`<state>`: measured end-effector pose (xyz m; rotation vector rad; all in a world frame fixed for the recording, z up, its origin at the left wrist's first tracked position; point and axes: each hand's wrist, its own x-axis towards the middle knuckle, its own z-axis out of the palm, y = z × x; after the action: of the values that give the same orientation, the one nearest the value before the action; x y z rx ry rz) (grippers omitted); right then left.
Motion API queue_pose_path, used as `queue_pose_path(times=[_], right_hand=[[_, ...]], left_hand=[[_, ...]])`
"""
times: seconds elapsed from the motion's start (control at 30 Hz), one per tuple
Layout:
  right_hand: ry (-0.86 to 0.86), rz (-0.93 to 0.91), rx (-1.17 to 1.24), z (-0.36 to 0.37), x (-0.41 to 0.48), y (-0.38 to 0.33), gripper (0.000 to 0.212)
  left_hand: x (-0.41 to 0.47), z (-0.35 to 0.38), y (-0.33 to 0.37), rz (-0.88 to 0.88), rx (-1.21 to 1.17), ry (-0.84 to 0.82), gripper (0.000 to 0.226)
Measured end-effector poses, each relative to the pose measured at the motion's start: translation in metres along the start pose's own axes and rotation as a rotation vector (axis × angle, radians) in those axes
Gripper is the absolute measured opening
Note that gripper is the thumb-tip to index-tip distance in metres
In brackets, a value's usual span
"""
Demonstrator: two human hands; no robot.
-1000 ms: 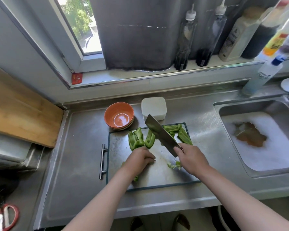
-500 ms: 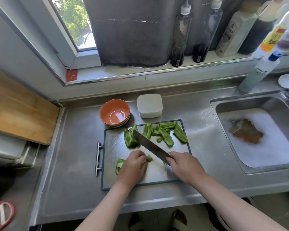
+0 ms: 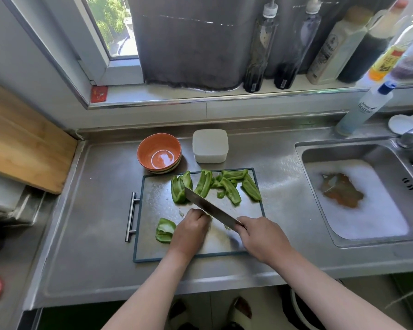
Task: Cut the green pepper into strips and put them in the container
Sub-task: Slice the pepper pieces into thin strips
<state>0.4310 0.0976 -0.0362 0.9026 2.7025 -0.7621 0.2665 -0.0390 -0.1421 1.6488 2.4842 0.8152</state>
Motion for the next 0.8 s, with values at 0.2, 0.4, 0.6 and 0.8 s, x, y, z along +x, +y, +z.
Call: queue_pose_path(times=[0.2,0.4,0.6,0.8], right_hand=[[0.094,-0.008,-0.11,0.005,-0.004,0.005,0.025],[0.045,-0.009,-0.054,0.001,-0.007,0.01,0.026],[-0.04,-0.053,-0.038,0.017,-0.012,-0.009,0.024],[-0.008,-0.02,-0.026,0.024,-0.012,-0.018,0.021]], left_hand=[[0.013,-0.001,0.005,-0.038,0.032,-0.018,0.021],[-0.003,-0.011,-0.004,0.149,0.111,-0.001,0.011],[-0.045,-0.015,-0.011,0.217,0.146,0.083,0.013],[-0.036,-0.007,-0.009,0.165,0.054,0.072,0.014]])
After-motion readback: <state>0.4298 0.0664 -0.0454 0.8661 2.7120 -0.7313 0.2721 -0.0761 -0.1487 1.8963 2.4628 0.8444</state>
